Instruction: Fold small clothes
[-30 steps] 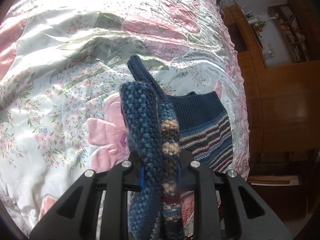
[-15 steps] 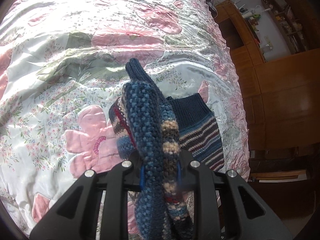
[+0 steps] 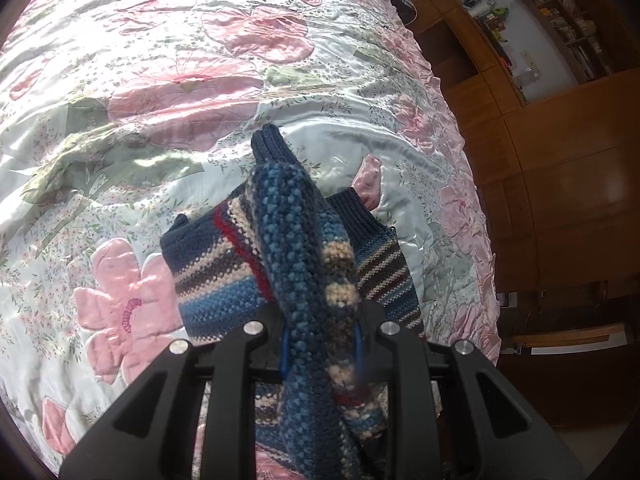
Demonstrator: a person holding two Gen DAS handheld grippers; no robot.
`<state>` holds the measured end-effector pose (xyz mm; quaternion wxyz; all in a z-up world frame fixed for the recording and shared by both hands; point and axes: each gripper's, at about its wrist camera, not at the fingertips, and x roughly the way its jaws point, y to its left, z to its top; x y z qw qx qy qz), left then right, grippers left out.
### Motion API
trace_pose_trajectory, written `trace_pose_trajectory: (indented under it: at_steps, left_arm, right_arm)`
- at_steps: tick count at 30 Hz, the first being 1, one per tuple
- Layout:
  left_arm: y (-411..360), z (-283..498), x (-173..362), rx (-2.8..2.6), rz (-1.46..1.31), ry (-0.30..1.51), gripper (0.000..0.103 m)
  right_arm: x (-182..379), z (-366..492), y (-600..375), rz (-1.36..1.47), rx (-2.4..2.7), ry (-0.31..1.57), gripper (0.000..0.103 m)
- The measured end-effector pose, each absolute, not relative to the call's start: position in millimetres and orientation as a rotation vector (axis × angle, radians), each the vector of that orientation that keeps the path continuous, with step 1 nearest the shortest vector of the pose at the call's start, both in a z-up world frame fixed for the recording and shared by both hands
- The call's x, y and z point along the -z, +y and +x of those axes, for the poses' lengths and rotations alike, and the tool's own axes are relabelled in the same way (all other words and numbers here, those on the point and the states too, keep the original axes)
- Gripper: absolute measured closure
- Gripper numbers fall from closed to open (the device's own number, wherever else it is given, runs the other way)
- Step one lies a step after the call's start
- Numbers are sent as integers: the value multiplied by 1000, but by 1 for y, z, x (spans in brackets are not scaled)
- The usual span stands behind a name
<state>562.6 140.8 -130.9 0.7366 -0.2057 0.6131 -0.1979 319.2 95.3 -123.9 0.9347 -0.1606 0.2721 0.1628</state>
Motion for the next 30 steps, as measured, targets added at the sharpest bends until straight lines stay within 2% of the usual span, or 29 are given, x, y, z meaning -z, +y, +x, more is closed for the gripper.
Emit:
trace_pose_trajectory:
  at_steps: [15, 30]
  left_arm:
    - [45, 585, 144, 466, -377, 1382, 83]
    - [-34, 602, 194, 464, -299, 1444, 83]
  right_arm:
    - [130, 330, 11, -234, -279, 591, 91]
    - [166, 344, -83, 56, -302, 695, 91]
